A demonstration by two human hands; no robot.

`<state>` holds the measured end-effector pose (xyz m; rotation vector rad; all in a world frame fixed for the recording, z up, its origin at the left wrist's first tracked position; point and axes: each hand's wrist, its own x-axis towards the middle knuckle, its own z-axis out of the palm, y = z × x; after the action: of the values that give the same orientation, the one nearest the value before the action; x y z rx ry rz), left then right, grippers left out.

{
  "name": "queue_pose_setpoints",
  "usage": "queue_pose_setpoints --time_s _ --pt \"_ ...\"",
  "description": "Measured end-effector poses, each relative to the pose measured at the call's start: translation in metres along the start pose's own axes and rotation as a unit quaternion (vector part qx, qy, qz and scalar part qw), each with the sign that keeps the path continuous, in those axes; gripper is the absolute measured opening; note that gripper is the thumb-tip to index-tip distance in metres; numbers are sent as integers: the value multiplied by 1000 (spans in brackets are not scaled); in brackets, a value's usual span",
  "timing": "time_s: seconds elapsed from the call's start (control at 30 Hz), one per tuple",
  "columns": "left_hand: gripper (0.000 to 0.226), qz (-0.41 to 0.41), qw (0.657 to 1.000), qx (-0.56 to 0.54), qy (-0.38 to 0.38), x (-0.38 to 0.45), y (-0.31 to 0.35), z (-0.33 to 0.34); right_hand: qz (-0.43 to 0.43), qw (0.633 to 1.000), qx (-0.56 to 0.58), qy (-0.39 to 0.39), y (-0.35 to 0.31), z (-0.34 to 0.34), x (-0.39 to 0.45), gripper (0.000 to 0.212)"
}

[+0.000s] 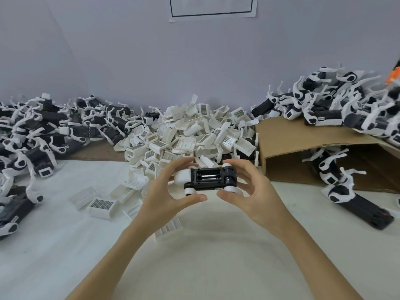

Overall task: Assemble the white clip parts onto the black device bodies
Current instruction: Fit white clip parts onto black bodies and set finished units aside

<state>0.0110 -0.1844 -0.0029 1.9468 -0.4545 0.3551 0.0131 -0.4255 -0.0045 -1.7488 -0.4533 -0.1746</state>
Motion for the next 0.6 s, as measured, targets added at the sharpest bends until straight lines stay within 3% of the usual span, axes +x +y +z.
queue_pose_setpoints --time_s 0.1,0.23,0.4,0.6 --pt "75 -12 999 -31 -25 0 2 -7 15 1000 11 5 -5 1 -1 59" --pt "43 -102 979 -174 -9 -2 13 3 65 995 57 45 -10 7 -1 48" --pt "59 -252 925 -285 -2 -1 16 16 189 977 100 -5 -8 16 -1 58" --pt "55 -261 916 -305 -17 2 10 9 167 983 74 33 -7 22 -1 51"
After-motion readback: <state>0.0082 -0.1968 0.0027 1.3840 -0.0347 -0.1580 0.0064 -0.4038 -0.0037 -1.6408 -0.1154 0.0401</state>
